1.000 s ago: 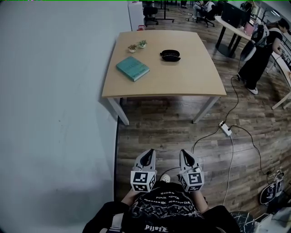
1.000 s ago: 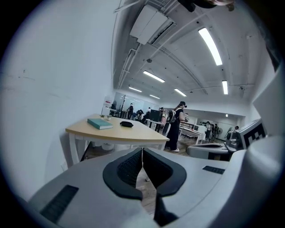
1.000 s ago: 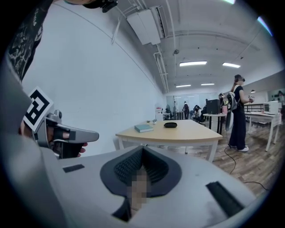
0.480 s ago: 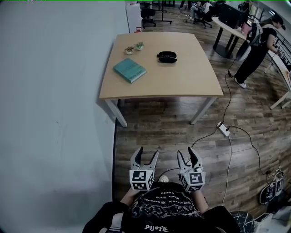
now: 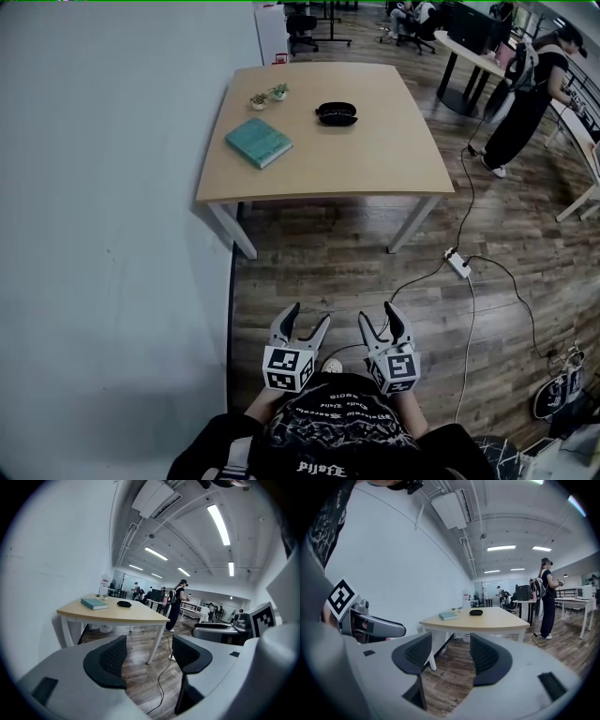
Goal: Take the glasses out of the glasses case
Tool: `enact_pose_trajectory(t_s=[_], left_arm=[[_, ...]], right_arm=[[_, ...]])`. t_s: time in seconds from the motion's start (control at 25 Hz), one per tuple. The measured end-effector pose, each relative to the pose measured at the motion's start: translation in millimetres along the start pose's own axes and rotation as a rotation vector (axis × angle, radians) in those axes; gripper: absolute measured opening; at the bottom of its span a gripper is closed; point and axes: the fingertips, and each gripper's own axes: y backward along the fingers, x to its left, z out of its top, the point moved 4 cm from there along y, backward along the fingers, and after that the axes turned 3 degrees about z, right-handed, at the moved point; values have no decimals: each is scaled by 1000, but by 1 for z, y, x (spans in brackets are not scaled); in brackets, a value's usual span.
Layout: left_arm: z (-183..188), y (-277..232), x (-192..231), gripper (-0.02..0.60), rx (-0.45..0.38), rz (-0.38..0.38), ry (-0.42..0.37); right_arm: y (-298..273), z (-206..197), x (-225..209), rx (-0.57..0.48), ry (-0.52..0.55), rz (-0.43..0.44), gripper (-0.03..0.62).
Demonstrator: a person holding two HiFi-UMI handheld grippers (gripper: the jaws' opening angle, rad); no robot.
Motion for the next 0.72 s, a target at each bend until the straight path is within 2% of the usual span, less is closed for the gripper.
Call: enact_pose_trajectory(t_s=[0.2, 0.4, 0.44, 0.72], left_arm=[[-5, -10, -14, 313, -5, 4, -9], [-6, -15, -12, 313, -8, 38, -10], [-5, -18, -12, 313, -6, 34, -9], [0, -59, -9, 313, 21, -11, -12]], right_arm=[[4, -10, -14, 11, -26, 9, 267], [3, -16, -13, 31, -35, 38, 256], [1, -16, -13, 32, -33, 41, 240], [-28, -14, -29, 70, -12, 45, 239]])
